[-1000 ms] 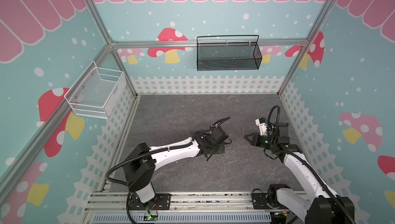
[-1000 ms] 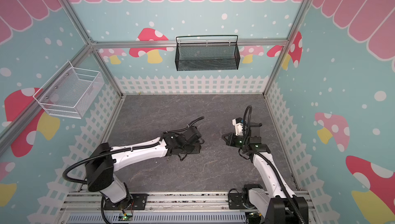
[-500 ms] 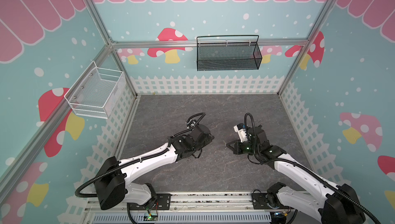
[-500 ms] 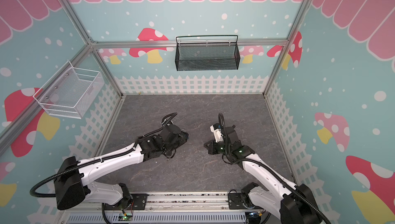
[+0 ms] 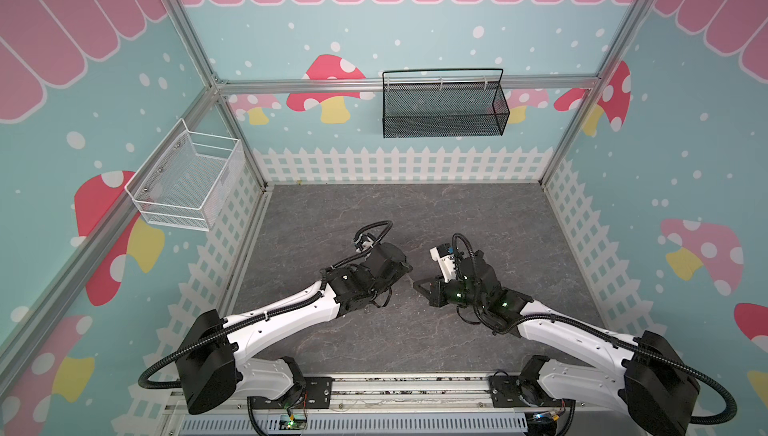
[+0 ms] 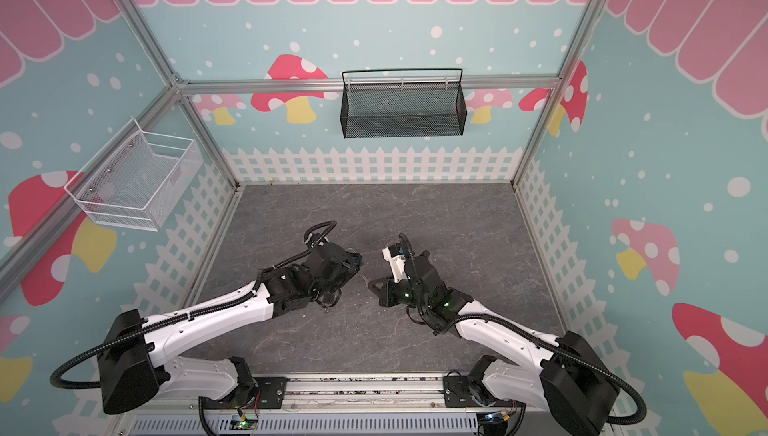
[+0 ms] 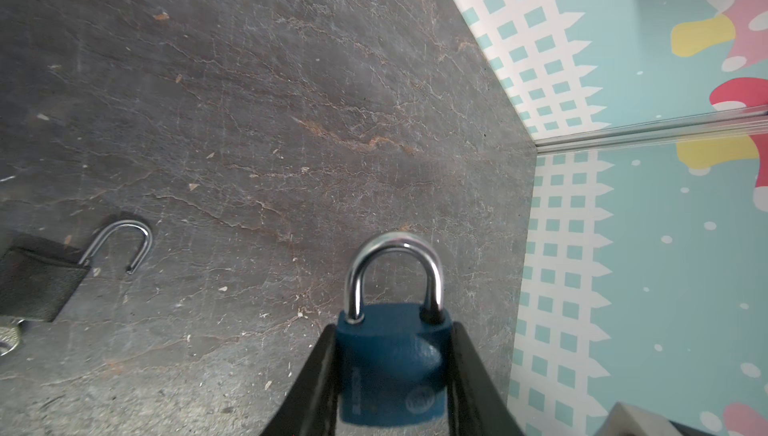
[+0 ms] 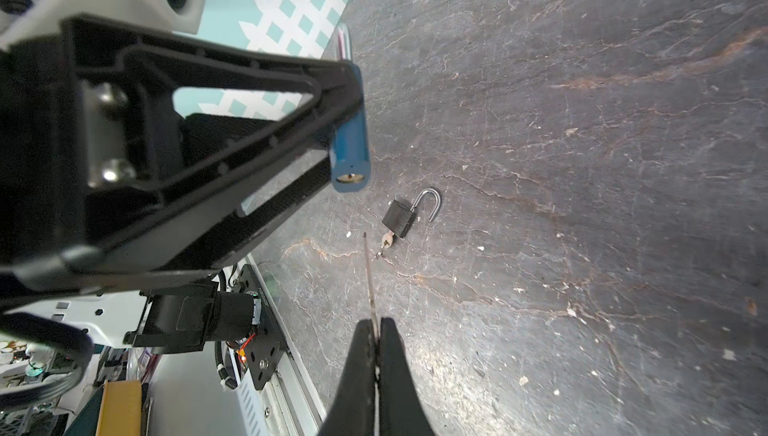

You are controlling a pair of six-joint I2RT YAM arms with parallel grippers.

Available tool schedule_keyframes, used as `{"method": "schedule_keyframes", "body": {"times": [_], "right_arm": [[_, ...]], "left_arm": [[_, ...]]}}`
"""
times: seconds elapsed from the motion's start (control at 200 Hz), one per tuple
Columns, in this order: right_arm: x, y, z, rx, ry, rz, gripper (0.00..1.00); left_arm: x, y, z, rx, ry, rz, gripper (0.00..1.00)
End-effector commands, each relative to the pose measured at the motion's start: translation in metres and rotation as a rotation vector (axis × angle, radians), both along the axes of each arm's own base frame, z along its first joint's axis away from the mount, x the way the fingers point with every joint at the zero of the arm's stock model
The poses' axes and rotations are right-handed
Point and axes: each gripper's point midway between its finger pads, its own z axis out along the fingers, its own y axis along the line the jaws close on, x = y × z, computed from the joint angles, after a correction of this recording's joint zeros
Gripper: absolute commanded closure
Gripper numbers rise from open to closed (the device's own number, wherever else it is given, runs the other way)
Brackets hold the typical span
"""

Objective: Unlock with the key
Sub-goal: 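Lift the blue padlock with the left gripper toward the key in the right gripper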

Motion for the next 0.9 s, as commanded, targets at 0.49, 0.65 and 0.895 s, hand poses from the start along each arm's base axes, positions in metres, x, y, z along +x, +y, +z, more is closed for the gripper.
{"method": "schedule_keyframes", "body": {"times": [0.49,0.65,0.895], "right_arm": [[0.014,0.014,0.017,0.066,-0.035,-0.074,1.0],[0.016,0.015,0.024,0.081,-0.05,-0.082,1.0],[0.018,0.019,0.021,0.082,-0.035,-0.08,1.0]], "left_arm": [[0.002,0.012,0.013,-0.045,-0.043,0.065,1.0],[0.002,0.01,0.011,-0.049,-0.039,0.062,1.0],[0.002,0.007,0.012,-0.066,-0.039,0.059,1.0]]}}
